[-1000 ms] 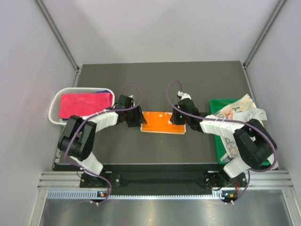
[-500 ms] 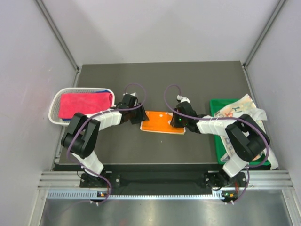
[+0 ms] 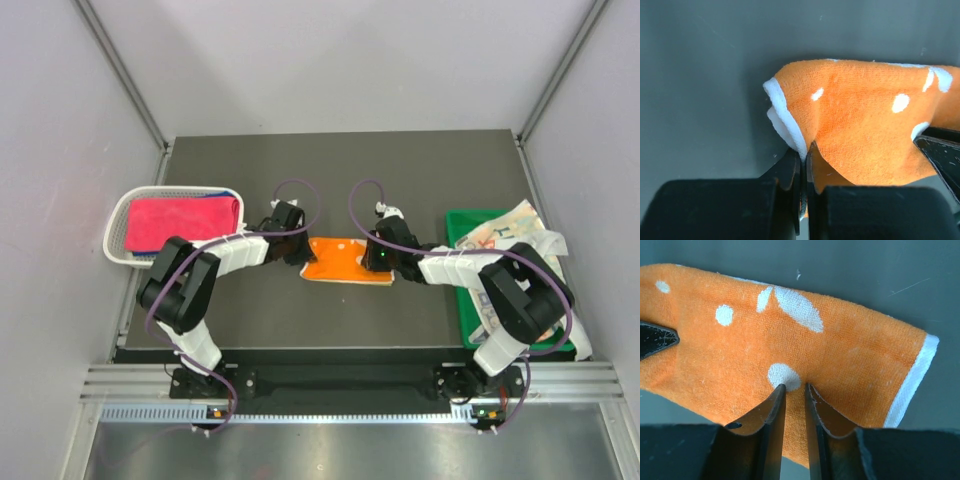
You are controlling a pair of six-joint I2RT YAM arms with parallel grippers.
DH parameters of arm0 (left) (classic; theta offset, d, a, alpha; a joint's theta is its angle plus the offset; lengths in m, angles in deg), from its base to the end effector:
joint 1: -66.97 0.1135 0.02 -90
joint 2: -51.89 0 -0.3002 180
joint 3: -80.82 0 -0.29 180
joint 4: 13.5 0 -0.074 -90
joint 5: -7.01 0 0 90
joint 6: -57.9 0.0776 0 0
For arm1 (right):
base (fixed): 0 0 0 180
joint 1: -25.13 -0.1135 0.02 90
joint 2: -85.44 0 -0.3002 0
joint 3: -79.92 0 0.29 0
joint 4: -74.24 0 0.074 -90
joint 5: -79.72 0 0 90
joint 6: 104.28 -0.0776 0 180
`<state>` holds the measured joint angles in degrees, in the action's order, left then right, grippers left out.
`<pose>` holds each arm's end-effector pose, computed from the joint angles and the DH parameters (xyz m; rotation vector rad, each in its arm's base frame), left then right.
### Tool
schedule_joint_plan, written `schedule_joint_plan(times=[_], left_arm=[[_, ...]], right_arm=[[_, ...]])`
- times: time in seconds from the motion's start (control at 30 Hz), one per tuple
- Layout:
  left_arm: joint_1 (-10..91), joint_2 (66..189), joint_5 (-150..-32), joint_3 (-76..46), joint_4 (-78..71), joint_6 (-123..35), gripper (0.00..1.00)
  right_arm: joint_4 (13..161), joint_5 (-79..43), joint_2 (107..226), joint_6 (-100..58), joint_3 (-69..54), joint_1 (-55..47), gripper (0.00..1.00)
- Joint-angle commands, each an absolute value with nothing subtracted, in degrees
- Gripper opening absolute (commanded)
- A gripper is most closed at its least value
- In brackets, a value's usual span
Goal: Fold and stack the towels
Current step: Neatly place the folded towel into the bin
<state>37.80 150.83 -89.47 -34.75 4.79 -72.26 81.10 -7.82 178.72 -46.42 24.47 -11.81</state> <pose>0.3424 -0.2011 0.1254 -0.1998 2.5941 -0.6191 0.3009 0.2221 0.1288 -0.0795 2.4138 0.5288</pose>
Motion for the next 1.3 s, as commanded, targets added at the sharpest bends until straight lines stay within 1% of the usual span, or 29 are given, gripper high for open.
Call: schedule_joint_plan(times=[0.0, 0.03, 0.07, 0.2, 0.23, 0.27, 0.4, 0.47, 0.63, 0.73, 1.27], left_arm=[[36.65, 151.56, -83.52, -33.73, 18.89, -69.90, 0.00], [36.47, 150.95, -79.42, -32.76, 20.05, -68.67, 0.00], [36.12, 149.99, -77.90, -30.31, 21.63, -67.97, 0.00], [35.94, 147.87, -65.96, -23.36, 29.63, -63.92, 0.00], [36.03, 147.43, -63.15, -22.13, 32.51, -62.00, 0.00], [36.12, 146.47, -57.55, -21.16, 33.41, -61.11, 0.00], [37.43, 143.74, -47.41, -17.20, 37.02, -56.11, 0.00], [39.62, 141.29, -44.07, -16.32, 37.99, -54.35, 0.00], [45.60, 134.79, -42.73, -14.65, 36.42, -47.49, 0.00], [49.29, 133.02, -42.73, -13.07, 35.09, -43.97, 0.00], [60.90, 130.73, -49.32, -1.29, 37.90, -36.14, 0.00]], right_arm=[[79.68, -11.41, 176.60, -46.53, 25.00, -11.78, 0.22], [79.85, -12.12, 175.80, -46.44, 24.65, -11.78, 0.23], [80.64, -12.38, 175.01, -46.27, 24.38, -11.78, 0.24], [82.57, -13.27, 170.36, -45.13, 22.28, -11.78, 0.30], [82.93, -13.35, 169.74, -44.69, 21.49, -11.78, 0.30], [83.36, -13.35, 169.21, -44.42, 21.13, -11.69, 0.30], [85.12, -13.27, 167.89, -43.02, 19.72, -11.78, 0.30], [85.39, -13.35, 167.71, -42.67, 19.28, -11.69, 0.30], [85.48, -13.88, 168.32, -42.40, 18.58, -11.69, 0.29], [85.30, -14.50, 169.11, -42.40, 17.79, -11.78, 0.29], [85.30, -15.11, 170.78, -42.49, 16.47, -11.78, 0.27]])
